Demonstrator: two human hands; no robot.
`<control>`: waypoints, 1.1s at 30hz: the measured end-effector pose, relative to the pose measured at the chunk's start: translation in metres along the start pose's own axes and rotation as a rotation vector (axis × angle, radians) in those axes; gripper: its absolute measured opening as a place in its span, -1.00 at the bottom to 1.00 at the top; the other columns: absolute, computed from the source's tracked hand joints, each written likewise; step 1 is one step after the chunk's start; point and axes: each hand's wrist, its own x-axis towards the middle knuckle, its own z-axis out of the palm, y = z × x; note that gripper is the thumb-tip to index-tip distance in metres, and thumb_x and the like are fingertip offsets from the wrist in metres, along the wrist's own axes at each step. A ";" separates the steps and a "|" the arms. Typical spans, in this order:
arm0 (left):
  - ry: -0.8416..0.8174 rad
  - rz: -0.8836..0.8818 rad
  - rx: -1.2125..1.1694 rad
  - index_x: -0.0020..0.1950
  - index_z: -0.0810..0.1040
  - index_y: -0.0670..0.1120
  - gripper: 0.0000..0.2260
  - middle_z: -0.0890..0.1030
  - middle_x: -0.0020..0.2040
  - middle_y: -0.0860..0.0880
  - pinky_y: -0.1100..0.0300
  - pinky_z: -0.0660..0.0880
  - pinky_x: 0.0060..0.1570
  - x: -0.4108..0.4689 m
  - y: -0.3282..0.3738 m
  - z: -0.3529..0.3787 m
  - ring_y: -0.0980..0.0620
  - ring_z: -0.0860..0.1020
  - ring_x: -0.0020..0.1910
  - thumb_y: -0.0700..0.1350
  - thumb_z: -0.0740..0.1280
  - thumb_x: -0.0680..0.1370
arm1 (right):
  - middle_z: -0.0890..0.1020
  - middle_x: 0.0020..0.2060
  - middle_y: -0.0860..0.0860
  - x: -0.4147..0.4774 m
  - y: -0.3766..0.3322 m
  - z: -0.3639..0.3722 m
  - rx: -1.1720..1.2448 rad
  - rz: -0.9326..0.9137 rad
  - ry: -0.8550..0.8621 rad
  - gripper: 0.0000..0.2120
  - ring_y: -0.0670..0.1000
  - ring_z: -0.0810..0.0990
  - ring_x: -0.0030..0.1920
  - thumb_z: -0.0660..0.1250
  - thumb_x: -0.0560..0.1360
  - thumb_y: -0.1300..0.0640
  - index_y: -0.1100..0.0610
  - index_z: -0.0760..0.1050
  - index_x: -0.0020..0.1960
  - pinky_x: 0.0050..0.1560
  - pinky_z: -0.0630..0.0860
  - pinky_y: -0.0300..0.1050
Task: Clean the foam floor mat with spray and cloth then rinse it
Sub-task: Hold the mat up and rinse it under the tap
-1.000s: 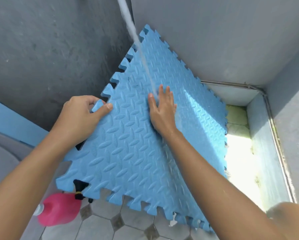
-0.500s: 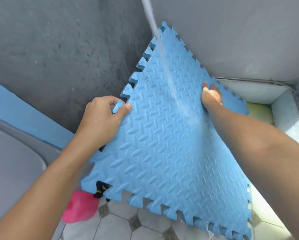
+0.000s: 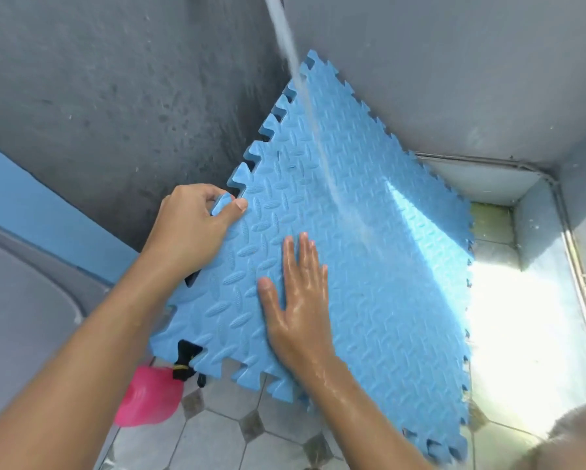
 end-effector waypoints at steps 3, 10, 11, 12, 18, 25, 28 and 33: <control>-0.004 -0.008 0.007 0.19 0.70 -0.07 -0.66 0.71 0.10 -0.04 0.05 0.53 0.09 -0.001 -0.003 0.001 -0.06 0.64 0.15 0.16 0.38 0.59 | -0.12 0.64 -0.06 0.001 0.097 -0.023 -0.072 0.287 0.089 -0.32 -0.07 -0.24 0.61 -0.04 0.59 -0.37 -0.14 -0.02 0.63 0.57 -0.31 0.02; -0.019 -0.020 -0.003 0.12 0.71 -0.07 -0.67 0.71 -0.02 -0.02 0.03 0.53 0.05 -0.001 0.000 0.002 -0.05 0.63 0.07 0.16 0.38 0.60 | 0.24 0.56 0.19 0.084 0.195 -0.132 -0.161 0.657 0.252 -0.45 0.17 0.13 0.57 0.03 0.68 -0.15 0.11 0.25 0.57 0.53 0.04 0.11; -0.019 -0.023 0.000 0.12 0.71 -0.08 -0.67 0.70 -0.04 -0.02 0.06 0.51 0.01 -0.001 0.000 0.003 -0.06 0.63 0.04 0.15 0.37 0.60 | 0.43 0.44 0.15 0.110 0.172 -0.144 -0.101 0.530 0.270 -0.52 0.14 0.33 0.47 0.05 0.67 -0.14 0.10 0.40 0.45 0.45 0.21 0.08; -0.017 -0.026 0.007 0.14 0.70 -0.09 -0.67 0.69 -0.04 -0.02 0.08 0.48 -0.02 -0.002 0.001 0.003 -0.07 0.62 0.04 0.14 0.37 0.61 | 0.58 0.21 0.06 0.137 0.140 -0.154 -0.028 0.413 0.256 -0.62 0.07 0.50 0.25 0.07 0.67 -0.14 0.06 0.51 0.24 0.27 0.36 0.02; -0.013 -0.037 0.001 0.11 0.69 -0.13 -0.68 0.65 -0.18 -0.05 0.08 0.42 -0.14 -0.005 0.005 0.002 -0.09 0.59 -0.11 0.11 0.37 0.61 | 0.62 -0.28 -0.01 0.271 -0.051 -0.179 0.275 -0.052 0.118 -0.58 -0.06 0.59 -0.30 0.10 0.67 -0.14 0.09 0.55 -0.15 -0.34 0.47 -0.19; -0.029 -0.016 0.027 0.05 0.67 -0.15 -0.69 0.66 -0.08 -0.10 0.37 0.33 -0.22 -0.003 0.005 0.001 0.09 0.52 -0.18 0.09 0.36 0.63 | 0.55 -0.39 0.03 0.325 -0.141 -0.173 0.284 -0.100 -0.055 -0.46 0.00 0.53 -0.41 -0.03 0.69 -0.18 0.10 0.43 -0.28 -0.41 0.37 -0.20; -0.048 -0.014 0.008 0.05 0.67 -0.17 -0.69 0.69 -0.01 -0.15 0.41 0.30 -0.22 0.004 0.001 0.000 0.08 0.47 -0.19 0.08 0.35 0.63 | 0.48 -0.43 0.00 0.337 -0.142 -0.165 0.287 -0.103 -0.052 -0.47 0.01 0.49 -0.43 -0.03 0.70 -0.16 0.08 0.37 -0.31 -0.42 0.35 -0.20; -0.058 0.010 0.014 0.02 0.65 -0.11 -0.72 0.67 -0.11 -0.10 0.41 0.32 -0.24 0.007 0.001 -0.001 0.16 0.47 -0.23 0.10 0.38 0.61 | 0.35 -0.43 -0.02 0.354 -0.144 -0.155 0.435 -0.034 -0.145 -0.52 0.02 0.33 -0.41 -0.01 0.70 -0.15 0.03 0.26 -0.33 -0.39 0.25 -0.16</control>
